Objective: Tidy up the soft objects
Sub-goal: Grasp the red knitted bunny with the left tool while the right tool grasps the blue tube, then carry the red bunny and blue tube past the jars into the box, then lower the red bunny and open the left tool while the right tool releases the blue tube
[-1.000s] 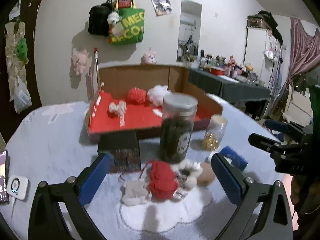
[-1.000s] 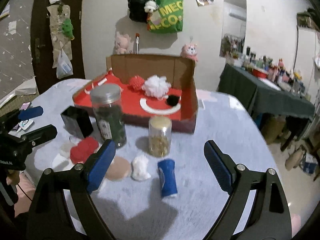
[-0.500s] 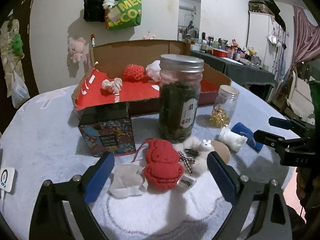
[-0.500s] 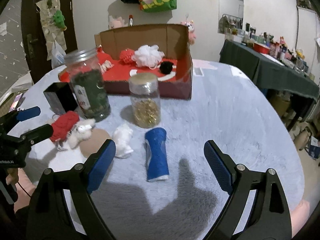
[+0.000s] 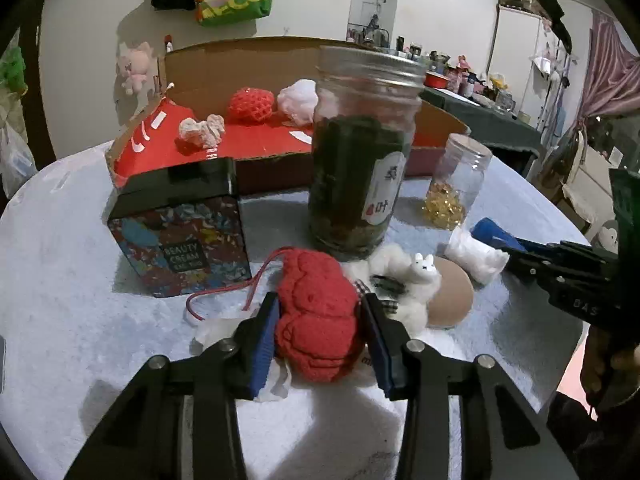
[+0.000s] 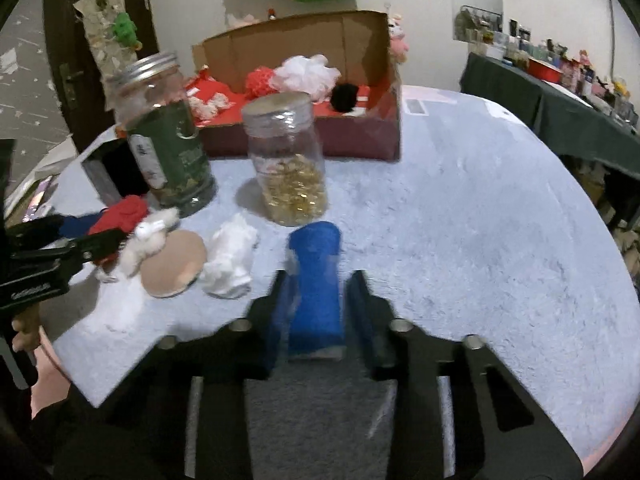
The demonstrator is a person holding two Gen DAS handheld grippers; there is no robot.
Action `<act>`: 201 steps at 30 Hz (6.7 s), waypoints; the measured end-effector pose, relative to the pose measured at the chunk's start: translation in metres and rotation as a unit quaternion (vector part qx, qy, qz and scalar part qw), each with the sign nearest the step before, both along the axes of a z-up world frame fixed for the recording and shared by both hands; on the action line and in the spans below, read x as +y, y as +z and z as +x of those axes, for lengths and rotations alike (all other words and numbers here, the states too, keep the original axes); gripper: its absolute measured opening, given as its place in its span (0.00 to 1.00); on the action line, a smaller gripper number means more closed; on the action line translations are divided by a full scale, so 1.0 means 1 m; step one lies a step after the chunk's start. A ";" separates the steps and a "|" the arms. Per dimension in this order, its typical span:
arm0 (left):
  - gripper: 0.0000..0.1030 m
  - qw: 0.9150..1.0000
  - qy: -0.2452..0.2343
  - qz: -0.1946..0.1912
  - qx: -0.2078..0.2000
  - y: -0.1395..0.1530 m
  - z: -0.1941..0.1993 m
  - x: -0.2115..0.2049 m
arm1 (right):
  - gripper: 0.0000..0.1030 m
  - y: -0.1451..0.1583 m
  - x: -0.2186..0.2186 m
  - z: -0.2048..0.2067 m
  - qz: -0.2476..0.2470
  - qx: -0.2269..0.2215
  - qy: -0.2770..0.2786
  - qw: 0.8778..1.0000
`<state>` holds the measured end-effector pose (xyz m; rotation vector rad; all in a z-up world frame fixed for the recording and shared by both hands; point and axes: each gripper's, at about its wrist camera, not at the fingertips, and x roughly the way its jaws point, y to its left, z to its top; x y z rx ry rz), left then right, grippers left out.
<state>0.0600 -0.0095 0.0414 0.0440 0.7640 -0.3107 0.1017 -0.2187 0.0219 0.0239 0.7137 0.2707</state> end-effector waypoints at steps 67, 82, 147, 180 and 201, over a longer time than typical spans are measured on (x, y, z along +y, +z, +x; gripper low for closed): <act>0.41 0.998 0.008 -0.057 -0.023 0.037 -0.031 0.080 | 0.21 0.027 0.014 -0.005 0.059 0.006 0.040 0.997; 0.41 0.997 0.004 -0.063 -0.039 0.023 -0.008 0.136 | 0.21 0.022 -0.027 0.017 0.058 0.018 0.040 0.997; 0.41 0.982 -0.120 0.086 0.120 0.041 0.249 -0.001 | 0.21 0.046 0.073 0.267 -0.099 0.178 0.112 0.973; 0.52 0.979 -0.099 0.099 0.149 0.028 0.275 0.003 | 0.23 0.029 0.095 0.284 -0.130 0.201 0.118 0.964; 0.82 0.995 -0.075 0.038 0.058 0.092 0.209 0.023 | 0.66 0.088 0.084 0.228 -0.118 0.133 0.091 0.980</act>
